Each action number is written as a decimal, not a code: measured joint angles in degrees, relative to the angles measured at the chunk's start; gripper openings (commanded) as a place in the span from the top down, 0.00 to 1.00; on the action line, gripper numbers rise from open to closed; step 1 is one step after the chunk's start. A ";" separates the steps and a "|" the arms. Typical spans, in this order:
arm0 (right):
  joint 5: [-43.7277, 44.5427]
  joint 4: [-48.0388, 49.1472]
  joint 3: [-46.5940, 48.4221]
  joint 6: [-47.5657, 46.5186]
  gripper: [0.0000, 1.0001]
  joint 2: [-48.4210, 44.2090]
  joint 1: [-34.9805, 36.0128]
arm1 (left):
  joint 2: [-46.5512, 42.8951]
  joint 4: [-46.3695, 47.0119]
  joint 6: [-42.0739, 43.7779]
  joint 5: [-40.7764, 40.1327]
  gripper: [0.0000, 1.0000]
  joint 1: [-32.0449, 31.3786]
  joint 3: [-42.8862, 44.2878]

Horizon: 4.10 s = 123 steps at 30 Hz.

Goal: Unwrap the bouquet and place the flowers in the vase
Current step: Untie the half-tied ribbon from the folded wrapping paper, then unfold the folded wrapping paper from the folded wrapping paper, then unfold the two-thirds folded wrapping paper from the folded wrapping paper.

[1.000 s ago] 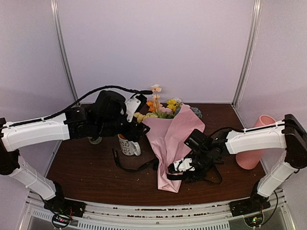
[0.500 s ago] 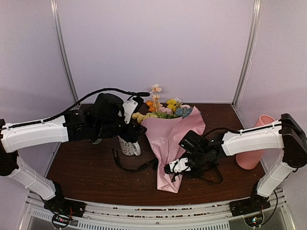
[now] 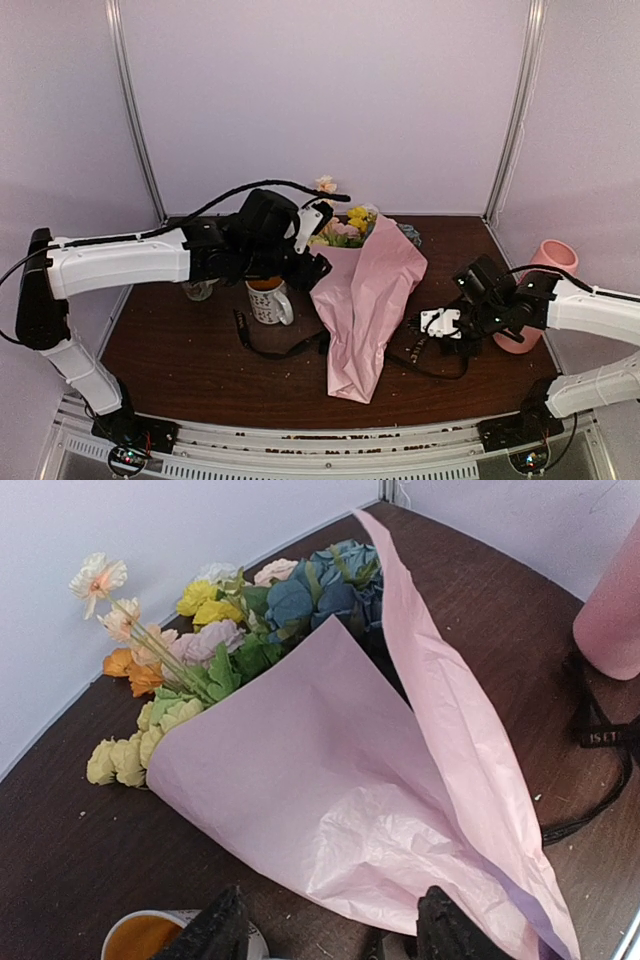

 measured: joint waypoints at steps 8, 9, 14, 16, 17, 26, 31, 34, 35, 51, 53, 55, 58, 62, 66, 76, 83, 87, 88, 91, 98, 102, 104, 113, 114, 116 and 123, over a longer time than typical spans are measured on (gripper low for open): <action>-1.53 -8.68 1.18 1.20 0.33 -9.53 -9.70 | 8.46 -0.37 -0.04 0.37 0.70 2.45 2.78; -2.69 -8.81 2.23 1.86 0.33 -9.68 -9.79 | 8.74 -0.20 -0.13 0.70 0.72 2.49 2.58; -11.02 -4.92 4.61 7.06 0.35 -10.14 -9.88 | 9.14 0.72 -0.26 3.96 0.85 2.10 1.57; -13.14 -4.11 4.90 7.98 0.37 -8.76 -9.90 | 9.14 1.11 -0.04 5.33 0.90 1.57 1.18; -14.27 -3.93 5.44 8.31 0.38 -7.48 -9.90 | 9.14 1.27 0.17 5.97 0.90 1.16 0.94; -23.43 -3.93 13.25 9.29 0.38 -1.22 -9.90 | 10.23 1.86 3.43 10.58 0.90 -4.90 -0.96; -25.53 -4.20 18.01 9.29 0.38 -1.22 -9.92 | 13.29 1.88 5.16 13.11 0.90 -7.78 0.04; -26.10 -4.96 19.76 9.55 0.39 -1.27 -10.14 | 16.11 1.75 6.10 14.36 0.89 -9.25 2.56; -26.86 -5.22 20.31 10.16 0.38 -1.36 -10.62 | 17.18 1.81 6.40 15.08 0.89 -9.66 3.91; -37.48 -4.59 20.41 15.02 0.41 -1.20 -21.49 | 35.23 0.22 7.96 20.06 0.63 -14.10 25.35; -37.48 -3.67 19.96 15.28 0.43 0.15 -21.51 | 33.68 0.07 8.00 18.53 0.60 -14.25 23.37; -37.29 -1.77 18.36 15.96 0.44 1.29 -21.51 | 30.18 -0.59 8.15 16.39 0.57 -14.23 20.00; -36.98 0.31 15.06 16.52 0.47 3.67 -21.31 | 22.16 -1.20 8.13 12.90 0.49 -14.23 14.25; -36.11 2.16 12.63 16.52 0.51 9.33 -20.39 | 11.13 -2.21 6.47 4.83 0.32 -14.25 10.21; -34.88 4.35 12.13 16.68 0.53 14.67 -18.56 | 8.46 -5.88 2.60 -3.65 0.29 -14.03 12.66; -31.71 5.31 11.06 14.40 0.53 18.91 -15.72 | 12.24 -14.45 0.04 -14.60 0.07 -22.49 6.58; -30.10 3.72 12.44 12.48 0.53 22.32 -15.54 | 17.57 -17.00 0.17 -17.88 0.15 -28.26 6.95; -29.31 1.92 13.44 11.50 0.54 23.30 -15.50 | 20.74 -17.07 0.81 -19.78 0.20 -28.04 8.33; -29.14 1.51 13.81 11.43 0.54 23.54 -15.50 | 21.84 -17.14 0.83 -20.35 0.21 -28.06 9.09; -29.05 1.07 14.03 11.17 0.53 23.52 -15.50 | 25.22 -17.53 0.61 -22.91 0.24 -28.15 11.32; -28.81 0.50 14.03 10.45 0.53 22.69 -15.50 | 29.40 -18.45 0.57 -26.56 0.30 -28.17 13.62; -28.68 0.42 14.03 10.36 0.53 22.18 -15.50 | 32.15 -19.26 0.79 -28.79 0.35 -28.17 16.85; -28.63 0.42 14.03 10.27 0.53 22.18 -15.50 | 32.72 -19.56 0.81 -29.70 0.45 -28.17 17.55; -28.61 0.22 14.03 10.23 0.53 22.18 -15.50 | 33.77 -21.53 -0.13 -32.26 0.97 -28.17 19.52; -28.61 0.20 14.03 10.23 0.53 22.18 -15.50 | 33.53 -21.99 -0.37 -32.48 0.97 -28.17 19.34; -28.55 0.20 14.03 10.23 0.53 22.18 -15.50 | 32.54 -22.75 -1.55 -32.81 0.97 -28.17 18.86; -28.44 0.13 14.03 10.19 0.54 22.18 -15.50 | 25.59 -29.79 -10.03 -35.43 0.96 -28.17 17.29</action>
